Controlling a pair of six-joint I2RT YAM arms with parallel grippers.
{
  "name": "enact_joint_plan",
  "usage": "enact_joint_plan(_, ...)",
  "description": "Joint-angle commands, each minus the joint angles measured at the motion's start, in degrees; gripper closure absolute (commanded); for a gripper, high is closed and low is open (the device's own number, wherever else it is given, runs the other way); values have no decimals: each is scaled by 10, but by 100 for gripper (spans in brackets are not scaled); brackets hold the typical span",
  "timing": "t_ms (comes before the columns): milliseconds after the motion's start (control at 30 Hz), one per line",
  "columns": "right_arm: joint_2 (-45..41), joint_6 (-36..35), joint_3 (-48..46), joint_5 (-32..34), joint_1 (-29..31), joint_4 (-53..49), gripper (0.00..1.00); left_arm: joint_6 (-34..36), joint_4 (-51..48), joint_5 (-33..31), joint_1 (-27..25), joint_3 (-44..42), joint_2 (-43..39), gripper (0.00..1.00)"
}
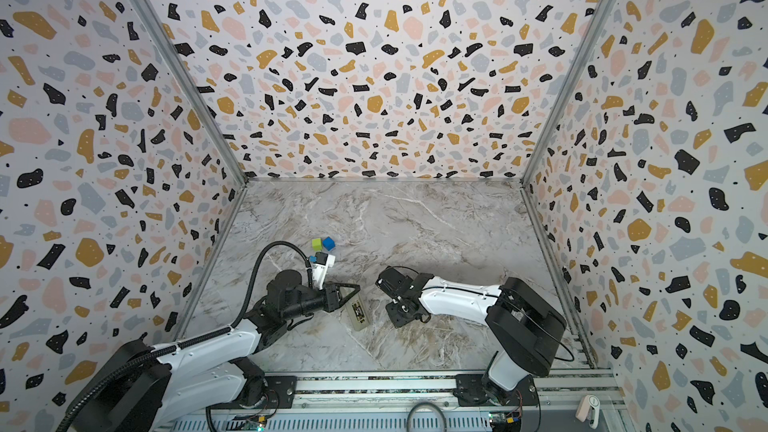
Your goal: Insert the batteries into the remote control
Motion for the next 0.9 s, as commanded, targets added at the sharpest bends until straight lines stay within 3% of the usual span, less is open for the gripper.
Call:
enact_joint_plan(0, -4, 6, -6, -2, 2, -3, 66, 11, 20, 2, -3, 13, -7, 100)
enact_joint_plan(567, 5, 6, -28, 0, 0, 4, 68, 10, 19, 2, -3, 13, -10, 100)
enact_joint_plan(867, 5, 7, -42, -3, -4, 10, 79, 10, 19, 2, -3, 13, -10, 100)
